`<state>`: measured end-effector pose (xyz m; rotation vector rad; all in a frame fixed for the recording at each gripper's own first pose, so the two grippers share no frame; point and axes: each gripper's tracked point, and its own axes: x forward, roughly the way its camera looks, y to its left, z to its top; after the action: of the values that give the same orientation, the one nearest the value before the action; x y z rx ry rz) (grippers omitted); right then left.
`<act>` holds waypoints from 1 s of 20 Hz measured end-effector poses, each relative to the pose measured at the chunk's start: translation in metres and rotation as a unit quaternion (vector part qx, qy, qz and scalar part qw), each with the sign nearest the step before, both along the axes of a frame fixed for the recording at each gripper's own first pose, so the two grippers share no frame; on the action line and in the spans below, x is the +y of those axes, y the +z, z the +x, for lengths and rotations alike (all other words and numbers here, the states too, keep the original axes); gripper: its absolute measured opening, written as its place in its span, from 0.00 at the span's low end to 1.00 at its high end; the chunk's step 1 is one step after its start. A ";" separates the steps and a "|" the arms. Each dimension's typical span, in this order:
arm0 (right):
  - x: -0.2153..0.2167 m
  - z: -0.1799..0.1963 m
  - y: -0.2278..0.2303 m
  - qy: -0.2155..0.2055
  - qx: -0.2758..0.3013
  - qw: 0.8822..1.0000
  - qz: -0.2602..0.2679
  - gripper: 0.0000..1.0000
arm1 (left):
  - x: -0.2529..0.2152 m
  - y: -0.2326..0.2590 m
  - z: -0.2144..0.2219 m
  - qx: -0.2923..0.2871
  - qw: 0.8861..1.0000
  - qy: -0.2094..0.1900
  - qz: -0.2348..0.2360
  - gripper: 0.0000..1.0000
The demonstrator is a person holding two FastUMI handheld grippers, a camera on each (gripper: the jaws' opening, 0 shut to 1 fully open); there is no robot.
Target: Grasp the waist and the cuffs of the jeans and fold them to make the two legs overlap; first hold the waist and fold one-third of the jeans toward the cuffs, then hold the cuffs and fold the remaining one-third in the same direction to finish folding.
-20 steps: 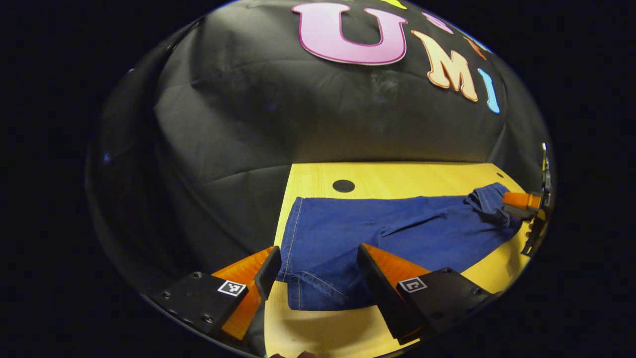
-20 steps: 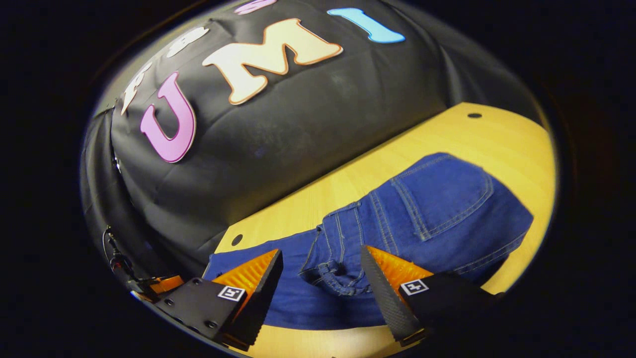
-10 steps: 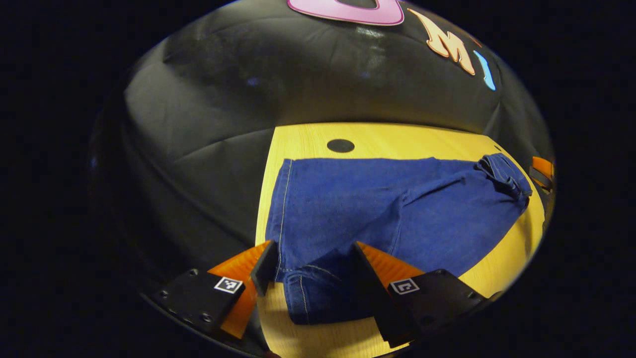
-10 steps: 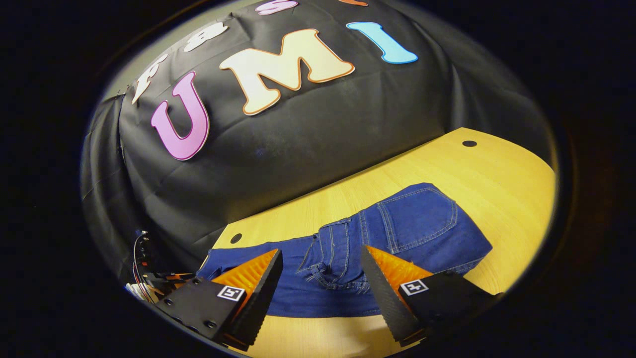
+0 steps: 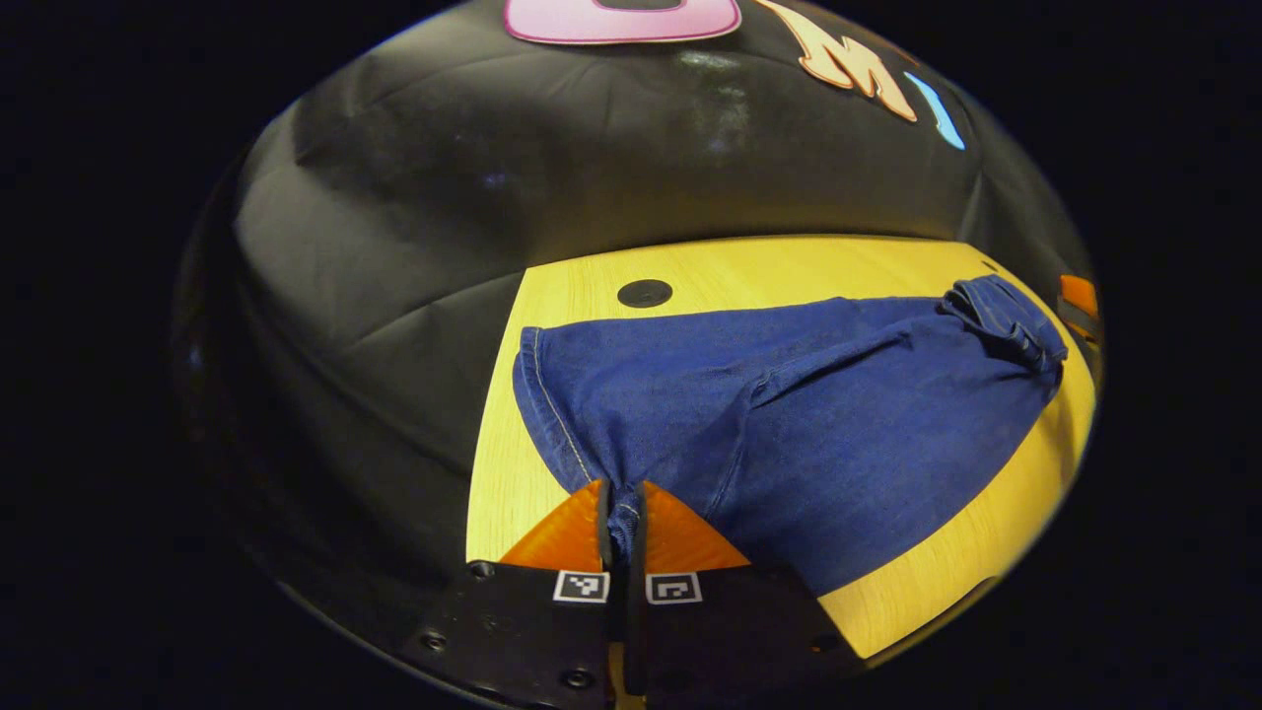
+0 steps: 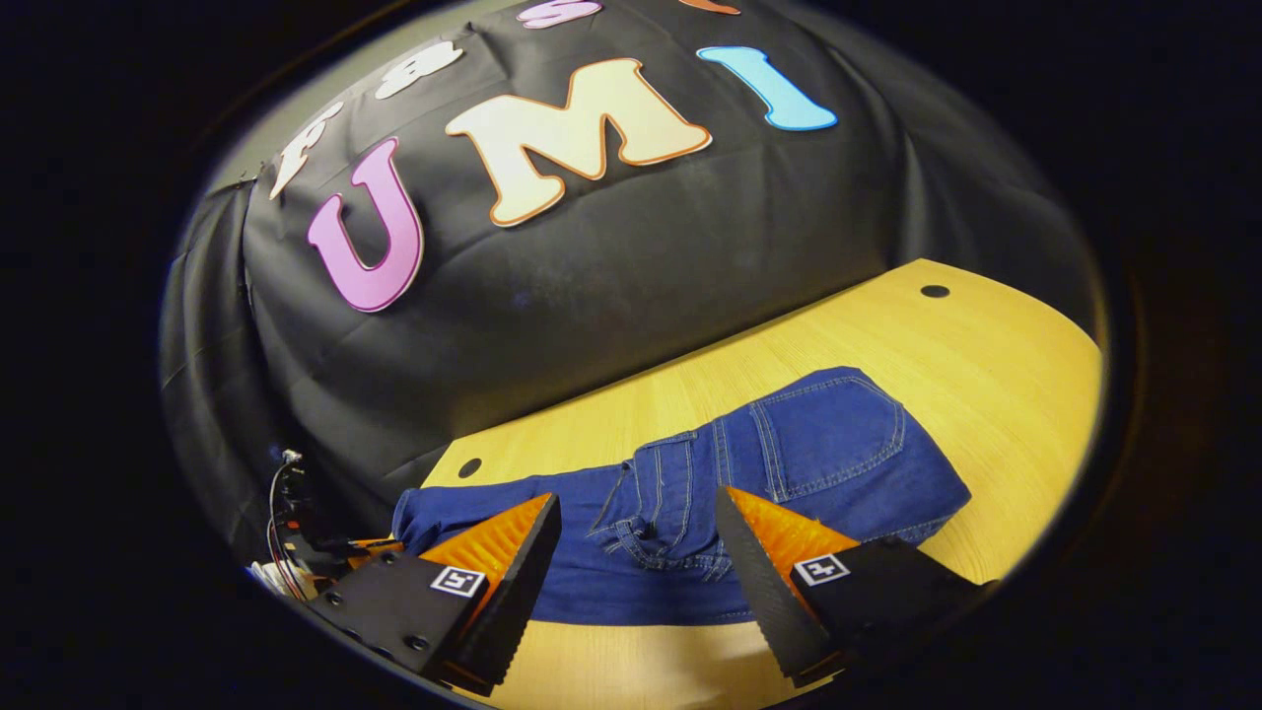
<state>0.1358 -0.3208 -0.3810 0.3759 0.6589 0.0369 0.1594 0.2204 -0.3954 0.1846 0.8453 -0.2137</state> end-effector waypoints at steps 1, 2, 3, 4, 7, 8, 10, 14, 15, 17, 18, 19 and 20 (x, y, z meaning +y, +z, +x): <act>-0.001 0.000 0.004 0.003 -0.002 1.000 0.001 0.97 | -0.006 0.007 -0.001 0.006 1.000 0.007 -0.012 0.00; -0.001 0.000 0.010 0.004 -0.005 1.000 0.005 0.97 | -0.012 0.019 0.001 -0.001 0.999 0.014 -0.031 0.00; -0.004 0.001 0.017 0.002 -0.010 1.000 0.007 0.97 | -0.017 0.029 0.005 -0.009 0.999 0.022 -0.047 0.00; -0.009 0.002 0.023 0.000 -0.016 1.000 0.010 0.98 | -0.024 0.041 0.007 -0.010 0.997 0.029 -0.064 0.00; -0.021 -0.001 0.045 0.008 -0.028 0.999 0.016 0.97 | -0.036 0.080 0.008 -0.036 0.996 0.031 -0.079 0.00; -0.027 -0.001 0.050 0.013 -0.031 0.999 0.014 0.97 | -0.044 0.097 0.008 -0.045 0.995 0.026 -0.082 0.00; -0.041 -0.001 0.063 0.014 -0.039 0.999 0.014 0.97 | -0.062 0.117 0.006 -0.056 0.995 0.013 -0.081 0.00; -0.066 -0.004 0.085 0.020 -0.048 0.998 0.020 0.98 | -0.130 0.149 0.015 -0.070 0.993 -0.005 -0.095 0.00; -0.073 -0.004 0.091 0.023 -0.051 0.998 0.019 0.97 | -0.143 0.155 0.013 -0.072 0.993 -0.007 -0.095 0.00; -0.091 -0.007 0.097 0.026 -0.055 0.998 0.016 0.97 | -0.171 0.169 0.016 -0.081 0.991 -0.014 -0.104 0.00; -0.099 -0.008 0.101 0.027 -0.056 0.998 0.016 0.97 | -0.185 0.174 0.016 -0.082 0.991 -0.013 -0.107 0.00; -0.107 -0.009 0.104 0.027 -0.057 0.998 0.017 0.97 | -0.196 0.177 0.016 -0.085 0.990 -0.014 -0.110 0.00; -0.115 -0.012 0.106 0.028 -0.057 0.998 0.018 0.97 | -0.208 0.182 0.018 -0.090 0.990 -0.014 -0.112 0.00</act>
<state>0.1240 -0.4355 -0.2747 0.3877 0.5564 0.1229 0.1775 0.0127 -0.2138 0.0053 0.6338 -0.3125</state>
